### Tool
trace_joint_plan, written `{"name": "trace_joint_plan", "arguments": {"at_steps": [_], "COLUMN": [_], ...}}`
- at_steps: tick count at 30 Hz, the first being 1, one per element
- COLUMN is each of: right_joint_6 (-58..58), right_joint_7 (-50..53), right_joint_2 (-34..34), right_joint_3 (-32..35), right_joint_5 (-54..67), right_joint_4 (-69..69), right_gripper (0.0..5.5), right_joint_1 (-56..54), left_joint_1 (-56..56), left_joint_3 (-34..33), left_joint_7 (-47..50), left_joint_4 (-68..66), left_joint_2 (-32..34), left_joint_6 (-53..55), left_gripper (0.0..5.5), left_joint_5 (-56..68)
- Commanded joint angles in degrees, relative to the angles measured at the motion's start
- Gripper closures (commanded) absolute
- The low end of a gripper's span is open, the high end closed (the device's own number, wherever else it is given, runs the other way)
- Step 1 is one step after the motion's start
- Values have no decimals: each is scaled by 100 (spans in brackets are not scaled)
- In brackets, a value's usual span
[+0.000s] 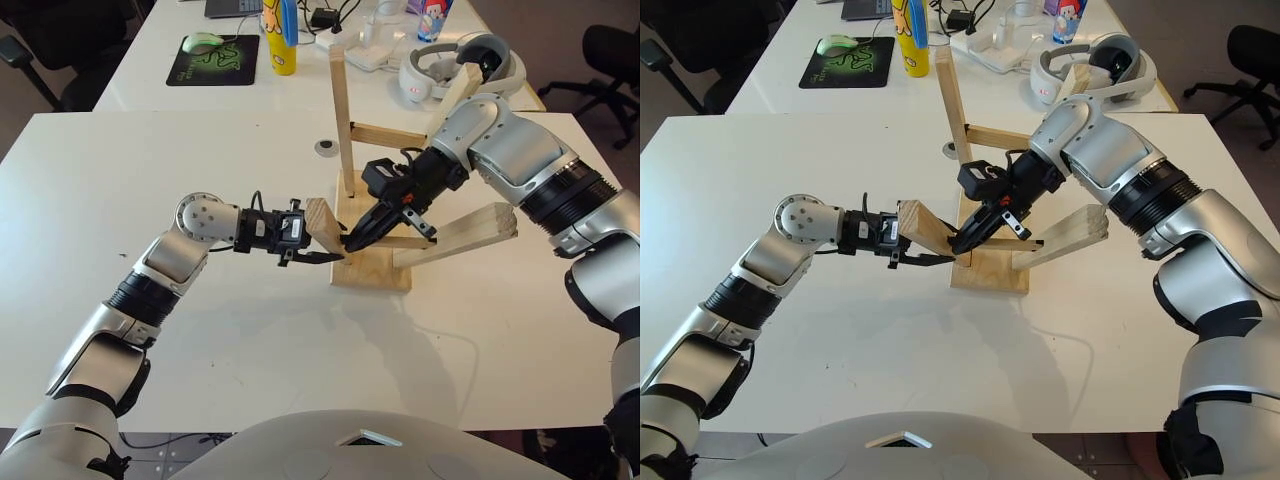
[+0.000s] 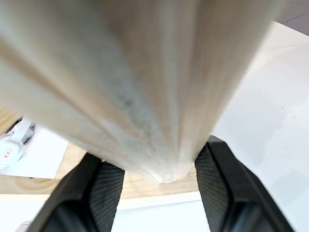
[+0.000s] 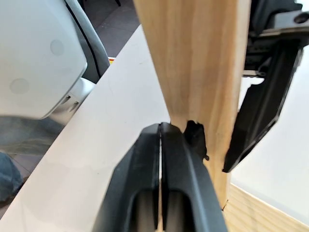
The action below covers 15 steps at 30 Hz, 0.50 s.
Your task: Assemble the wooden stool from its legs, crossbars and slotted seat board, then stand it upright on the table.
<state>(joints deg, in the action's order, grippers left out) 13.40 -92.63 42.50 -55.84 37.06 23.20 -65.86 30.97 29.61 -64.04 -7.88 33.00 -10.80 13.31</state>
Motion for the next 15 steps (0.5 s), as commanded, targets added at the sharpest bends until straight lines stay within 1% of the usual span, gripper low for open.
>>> {"name": "trace_joint_plan", "arguments": {"at_steps": [1, 2, 4, 5, 8, 10, 12, 13, 15], "right_joint_6": [388, 404, 691, 928, 1976, 2519, 2672, 2634, 2413], "right_joint_7": [14, 14, 15, 15, 206, 849, 1654, 2017, 2811], "right_joint_2": [-161, -189, -360, -471, -944, -1247, -1374, -1358, -1315], "right_joint_3": [-785, -707, -170, 217, 1762, 3010, 4103, 4450, 4942], "right_joint_5": [-775, -713, -259, 32, 1063, 1760, 2202, 2259, 2160], "right_joint_4": [380, 419, 509, 567, 1049, 1681, 2255, 2299, 2031], "right_gripper": [550, 550, 550, 550, 550, 550, 550, 550, 550], "right_joint_1": [620, 602, 510, 405, -151, -593, -871, -847, -540], "left_joint_1": [49, 64, 83, 76, -26, -111, -214, -263, -362], "left_joint_3": [638, 643, 667, 677, 669, 653, 648, 648, 658], "left_joint_7": [-497, -504, -529, -542, -548, -547, -547, -557, -578], "left_joint_4": [-12, -13, -38, -56, -112, -140, -171, -172, -138], "left_joint_2": [63, 64, 71, 81, 171, 236, 314, 345, 397], "left_joint_6": [-66, -62, -79, -88, -130, -134, -165, -161, -140], "left_gripper": [344, 344, 344, 344, 344, 344, 344, 344, 344], "left_joint_5": [-1057, -1050, -1053, -1052, -1055, -1031, -1022, -998, -942]}}
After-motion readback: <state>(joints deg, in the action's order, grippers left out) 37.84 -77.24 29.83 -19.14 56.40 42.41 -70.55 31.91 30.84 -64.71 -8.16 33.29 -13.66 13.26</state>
